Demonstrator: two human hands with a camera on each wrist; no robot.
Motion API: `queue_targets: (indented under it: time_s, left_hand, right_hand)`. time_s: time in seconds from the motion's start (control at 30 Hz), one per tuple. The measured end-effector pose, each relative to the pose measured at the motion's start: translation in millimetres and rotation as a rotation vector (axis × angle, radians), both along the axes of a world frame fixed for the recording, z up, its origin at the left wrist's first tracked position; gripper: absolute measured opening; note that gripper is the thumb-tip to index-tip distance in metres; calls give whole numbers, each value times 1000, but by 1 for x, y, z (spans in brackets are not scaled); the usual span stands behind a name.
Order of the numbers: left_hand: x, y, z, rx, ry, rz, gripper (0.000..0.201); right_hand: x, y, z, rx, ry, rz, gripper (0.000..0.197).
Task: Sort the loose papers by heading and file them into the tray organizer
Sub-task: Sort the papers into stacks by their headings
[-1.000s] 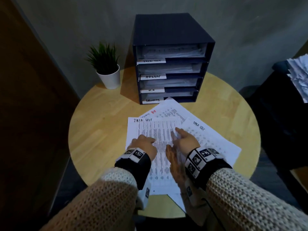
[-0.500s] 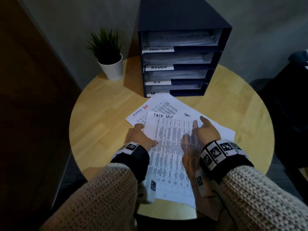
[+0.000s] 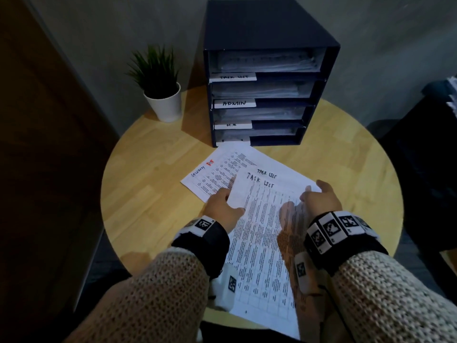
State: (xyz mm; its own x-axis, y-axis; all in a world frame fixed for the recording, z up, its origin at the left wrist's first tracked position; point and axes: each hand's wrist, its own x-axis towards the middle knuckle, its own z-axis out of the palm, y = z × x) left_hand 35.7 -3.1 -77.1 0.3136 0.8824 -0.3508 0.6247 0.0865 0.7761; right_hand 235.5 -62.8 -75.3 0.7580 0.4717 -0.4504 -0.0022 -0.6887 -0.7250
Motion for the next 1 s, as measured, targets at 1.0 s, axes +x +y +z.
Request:
queue_targets:
  time_s: [1.0]
  left_hand:
    - [-15,28,16,-80,-205,394,64]
  right_hand:
    - [-2,-12,13,-158,-108,436,9]
